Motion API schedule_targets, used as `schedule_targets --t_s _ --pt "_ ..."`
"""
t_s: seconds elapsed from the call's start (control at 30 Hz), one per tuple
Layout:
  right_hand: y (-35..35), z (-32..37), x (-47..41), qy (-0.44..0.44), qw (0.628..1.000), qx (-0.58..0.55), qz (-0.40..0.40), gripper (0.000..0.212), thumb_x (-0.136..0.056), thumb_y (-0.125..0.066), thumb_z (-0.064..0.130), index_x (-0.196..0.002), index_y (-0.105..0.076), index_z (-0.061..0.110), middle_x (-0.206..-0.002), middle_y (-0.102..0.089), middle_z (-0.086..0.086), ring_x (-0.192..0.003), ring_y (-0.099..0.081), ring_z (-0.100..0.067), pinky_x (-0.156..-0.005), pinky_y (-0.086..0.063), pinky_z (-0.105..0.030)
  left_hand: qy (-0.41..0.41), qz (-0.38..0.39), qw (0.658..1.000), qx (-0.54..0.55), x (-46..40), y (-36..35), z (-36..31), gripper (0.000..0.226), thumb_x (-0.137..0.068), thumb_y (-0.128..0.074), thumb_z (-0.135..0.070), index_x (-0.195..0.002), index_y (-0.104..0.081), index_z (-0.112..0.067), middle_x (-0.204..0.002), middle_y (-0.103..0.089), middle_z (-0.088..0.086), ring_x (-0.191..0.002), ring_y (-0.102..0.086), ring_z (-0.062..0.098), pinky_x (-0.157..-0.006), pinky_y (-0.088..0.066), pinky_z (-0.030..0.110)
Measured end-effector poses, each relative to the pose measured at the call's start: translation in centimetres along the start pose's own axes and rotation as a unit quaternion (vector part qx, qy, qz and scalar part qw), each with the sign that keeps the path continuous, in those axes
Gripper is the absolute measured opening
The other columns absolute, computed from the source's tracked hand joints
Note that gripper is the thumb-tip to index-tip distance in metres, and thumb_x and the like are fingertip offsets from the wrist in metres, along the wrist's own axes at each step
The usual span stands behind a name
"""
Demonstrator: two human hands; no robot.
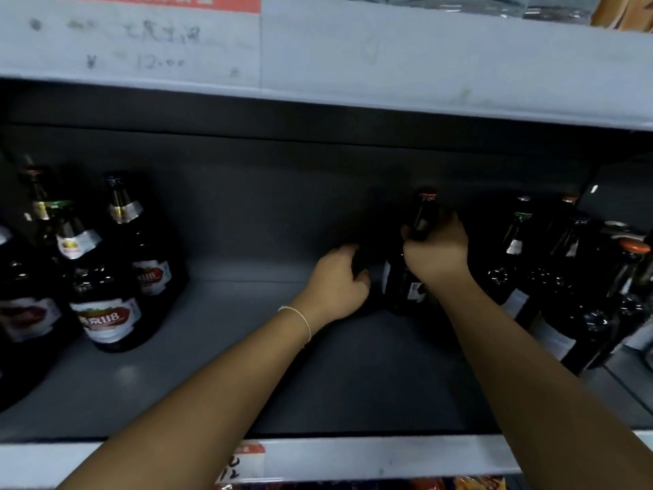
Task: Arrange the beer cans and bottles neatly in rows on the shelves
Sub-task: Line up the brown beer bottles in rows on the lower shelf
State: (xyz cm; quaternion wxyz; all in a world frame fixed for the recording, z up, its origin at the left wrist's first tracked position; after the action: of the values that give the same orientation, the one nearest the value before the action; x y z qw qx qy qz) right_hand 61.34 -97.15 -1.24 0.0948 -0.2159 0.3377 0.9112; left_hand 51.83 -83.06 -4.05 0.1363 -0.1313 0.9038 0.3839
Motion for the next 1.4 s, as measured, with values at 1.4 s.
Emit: schedule_targets --t_s 1.4 --pt "-6.1 22.3 19.0 0.081 0.904 -0.316 0.278 0.01 -0.086 -0.076 0.01 -0.093 -0.069 0.007 -0.089 -0.076 -0.01 -0.087 -0.074 -0.03 -0.078 -0.061 -0.041 0.073 -0.011 0.942 0.327 14.8 18.8 11.8 0.048 -0.061 -0.088 -0.015 -0.105 -0.069 -0.015 -0.1 -0.074 0.006 -0.097 -0.071 0.022 -0.094 -0.053 0.048"
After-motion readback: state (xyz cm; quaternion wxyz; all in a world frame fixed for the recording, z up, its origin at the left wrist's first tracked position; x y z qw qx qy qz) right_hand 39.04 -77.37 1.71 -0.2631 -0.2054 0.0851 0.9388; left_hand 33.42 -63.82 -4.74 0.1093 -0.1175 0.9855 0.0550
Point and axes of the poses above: each hand's wrist, its own x-axis away from the middle knuckle, its own y-axis out of the back of the hand, z = x × y, the point moved 1 cm from there along -x, towards the middle knuckle
